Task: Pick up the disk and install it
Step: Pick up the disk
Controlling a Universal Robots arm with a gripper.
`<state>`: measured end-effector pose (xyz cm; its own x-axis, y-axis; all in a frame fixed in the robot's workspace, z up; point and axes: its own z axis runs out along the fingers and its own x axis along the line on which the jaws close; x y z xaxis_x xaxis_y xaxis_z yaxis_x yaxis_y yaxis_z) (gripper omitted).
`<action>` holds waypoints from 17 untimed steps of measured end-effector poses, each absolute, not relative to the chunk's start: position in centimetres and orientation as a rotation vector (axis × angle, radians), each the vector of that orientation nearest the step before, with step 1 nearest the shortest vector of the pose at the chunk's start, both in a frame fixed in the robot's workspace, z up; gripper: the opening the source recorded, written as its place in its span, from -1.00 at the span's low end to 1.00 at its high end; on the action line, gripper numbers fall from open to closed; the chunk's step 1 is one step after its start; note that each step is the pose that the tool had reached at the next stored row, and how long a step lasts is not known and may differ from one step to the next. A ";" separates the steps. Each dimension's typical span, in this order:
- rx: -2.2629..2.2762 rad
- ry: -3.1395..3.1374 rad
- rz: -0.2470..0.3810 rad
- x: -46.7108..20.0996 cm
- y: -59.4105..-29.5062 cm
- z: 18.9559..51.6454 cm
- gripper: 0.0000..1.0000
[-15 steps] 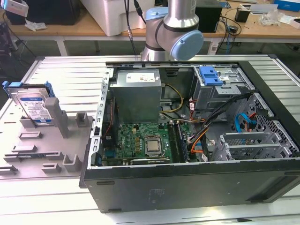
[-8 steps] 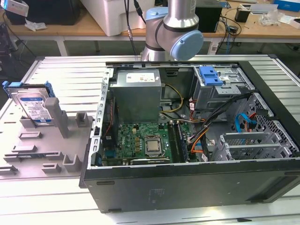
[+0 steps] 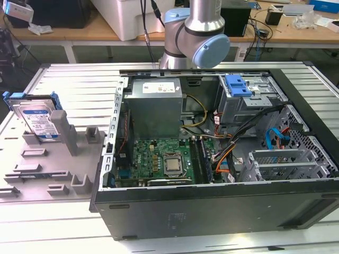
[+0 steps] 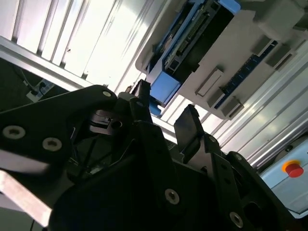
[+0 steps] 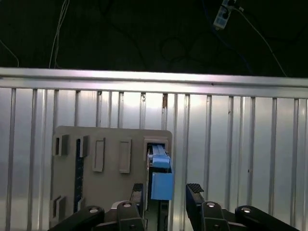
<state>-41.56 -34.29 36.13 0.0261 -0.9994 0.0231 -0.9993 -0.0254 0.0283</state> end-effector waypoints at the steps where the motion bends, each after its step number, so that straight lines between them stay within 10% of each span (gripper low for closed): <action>1: 2.214 -2.177 -0.005 -41.5 -34.3 36.1 -0.04; 17: 2.192 -2.199 -0.005 -40.9 -34.5 34.6 -0.04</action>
<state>-40.94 -34.50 34.56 -0.0029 -0.9997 0.0243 -0.9996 0.0036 0.0283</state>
